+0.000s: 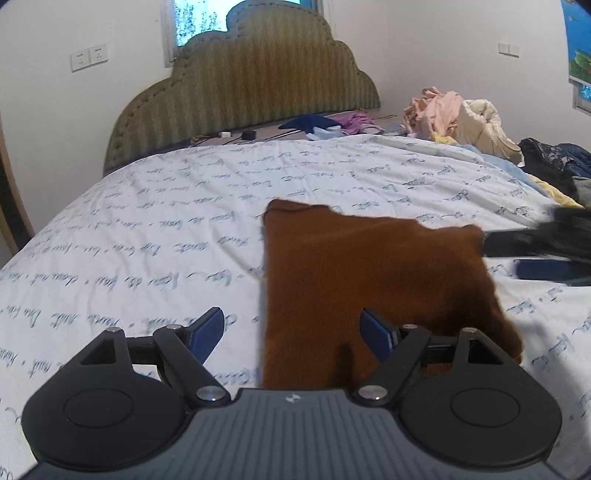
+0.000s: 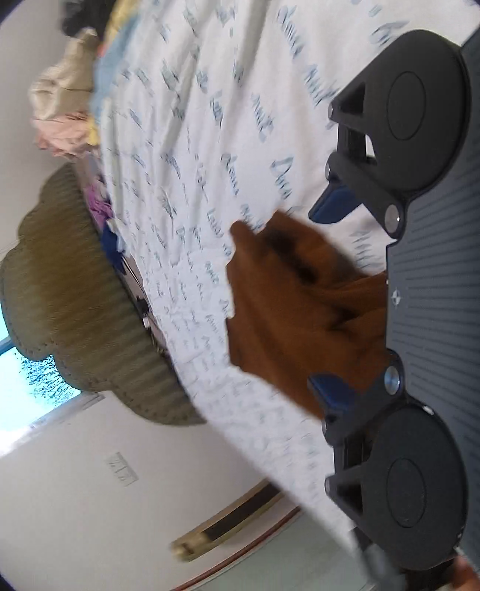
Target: Fold small clothes
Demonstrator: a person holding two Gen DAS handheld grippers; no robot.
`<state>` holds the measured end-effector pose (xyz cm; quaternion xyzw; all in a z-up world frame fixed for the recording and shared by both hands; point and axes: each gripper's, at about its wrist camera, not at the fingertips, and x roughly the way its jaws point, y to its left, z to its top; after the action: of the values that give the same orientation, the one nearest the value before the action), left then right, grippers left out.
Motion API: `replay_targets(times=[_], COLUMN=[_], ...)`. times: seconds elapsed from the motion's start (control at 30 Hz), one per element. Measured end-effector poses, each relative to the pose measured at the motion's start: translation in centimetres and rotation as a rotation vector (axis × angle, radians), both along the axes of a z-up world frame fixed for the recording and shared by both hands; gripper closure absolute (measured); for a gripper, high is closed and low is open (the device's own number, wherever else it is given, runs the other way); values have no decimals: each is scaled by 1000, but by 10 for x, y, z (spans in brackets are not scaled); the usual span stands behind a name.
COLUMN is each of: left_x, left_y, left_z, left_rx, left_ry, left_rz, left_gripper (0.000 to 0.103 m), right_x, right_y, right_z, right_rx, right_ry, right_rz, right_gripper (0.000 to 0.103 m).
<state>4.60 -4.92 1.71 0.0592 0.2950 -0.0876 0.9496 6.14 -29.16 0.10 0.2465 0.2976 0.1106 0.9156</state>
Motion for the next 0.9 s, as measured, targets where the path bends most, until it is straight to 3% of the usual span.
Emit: replay_targets(times=[0.07,0.13,0.17,0.2,0.27,0.33,0.4,0.47,0.57,0.63,0.7,0.8,0.9], left_x=[2,3,3,4,5,7,6,2,1,5,8,7,4], left_y=[-14,-30,-38,-45,-56,-63,-68,-67,-56,-46,-40,-34,-31], left_z=[1,-3,-5,-8,-15,-24,-30,-32,-28,-25,-24,-25,-28], left_rx=[12,50,69,84,91,81,86,94,65,40,26,24,32], left_ry=[-5,-9,-13,-10,16,61,79,63,59,66,74,78,86], left_rz=[-46,-84,-98,-110,-146,-185,-197,-192,-169,-143,-127,-107,-102], left_gripper=[22,22,22,22,22,22,22,22,22,22,22,22,22], right_x=[31,55,62,64,61,59,66,65,42,30,23,19,20], right_y=[-7,-14,-15,-14,-3,12,20,22,19,18,26,43,52], right_z=[-12,-28,-32,-32,-23,-17,-23,-27,-9,4,10,4,-13], right_rx=[55,135,155,129,-42,-274,-382,-387,-390,-379,-346,-337,-443], right_ry=[70,136,146,139,84,46,81,101,18,-41,-59,-21,49], right_rz=[-8,-5,0,-6,-14,-46,-1,20,-89,-84,13,141,134], right_gripper=[36,60,79,84,92,93,93,90,62,62,62,63,59])
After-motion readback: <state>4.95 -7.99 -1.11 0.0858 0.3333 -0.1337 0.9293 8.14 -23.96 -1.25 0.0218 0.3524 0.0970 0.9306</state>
